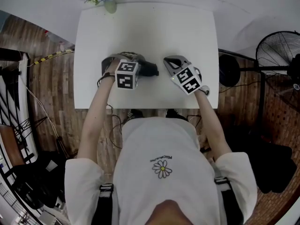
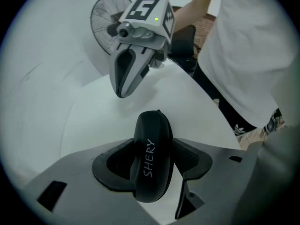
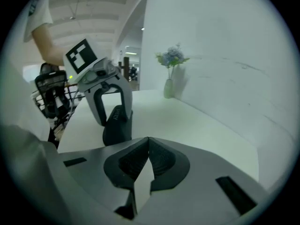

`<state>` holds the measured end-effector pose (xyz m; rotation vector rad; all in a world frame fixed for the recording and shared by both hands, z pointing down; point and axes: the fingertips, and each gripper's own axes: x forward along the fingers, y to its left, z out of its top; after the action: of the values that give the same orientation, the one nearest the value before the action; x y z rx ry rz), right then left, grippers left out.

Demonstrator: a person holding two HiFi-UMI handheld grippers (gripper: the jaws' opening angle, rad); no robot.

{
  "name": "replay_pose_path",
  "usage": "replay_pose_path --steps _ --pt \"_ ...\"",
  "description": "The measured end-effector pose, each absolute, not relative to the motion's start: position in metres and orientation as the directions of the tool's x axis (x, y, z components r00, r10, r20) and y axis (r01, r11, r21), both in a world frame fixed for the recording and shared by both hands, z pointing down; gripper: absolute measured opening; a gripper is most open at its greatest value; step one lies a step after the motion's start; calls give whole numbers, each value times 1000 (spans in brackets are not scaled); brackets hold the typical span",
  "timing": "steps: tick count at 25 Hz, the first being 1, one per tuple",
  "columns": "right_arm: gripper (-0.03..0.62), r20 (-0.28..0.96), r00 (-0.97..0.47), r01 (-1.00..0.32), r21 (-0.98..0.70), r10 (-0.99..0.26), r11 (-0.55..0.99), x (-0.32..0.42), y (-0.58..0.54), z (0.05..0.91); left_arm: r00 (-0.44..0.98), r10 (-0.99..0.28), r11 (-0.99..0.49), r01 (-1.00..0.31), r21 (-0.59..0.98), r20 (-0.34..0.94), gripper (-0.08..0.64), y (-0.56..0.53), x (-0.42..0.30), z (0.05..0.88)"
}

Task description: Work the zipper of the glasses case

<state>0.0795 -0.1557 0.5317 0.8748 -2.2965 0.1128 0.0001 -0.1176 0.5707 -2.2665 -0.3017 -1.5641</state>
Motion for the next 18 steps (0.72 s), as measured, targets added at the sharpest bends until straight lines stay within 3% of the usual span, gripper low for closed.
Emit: replay_pose_path --steps 3,5,7,15,18 --pt "9 687 -589 -423 185 -424 887 65 -138 542 313 -41 -870 455 -187 949 255 -112 -4 572" --pt "79 738 -587 -308 175 -332 935 56 -126 551 307 -47 -862 469 -194 951 255 -111 -5 573" --pt "106 776 -573 -206 177 -265 963 50 -119 560 308 -52 -859 472 -199 950 255 -110 -6 573" --pt "114 902 -392 345 328 -182 880 36 -117 593 285 -69 -858 472 -202 956 255 -108 -5 574" --pt "97 922 -357 445 312 -154 840 33 -116 601 285 -65 -861 468 -198 956 255 -109 -4 575"
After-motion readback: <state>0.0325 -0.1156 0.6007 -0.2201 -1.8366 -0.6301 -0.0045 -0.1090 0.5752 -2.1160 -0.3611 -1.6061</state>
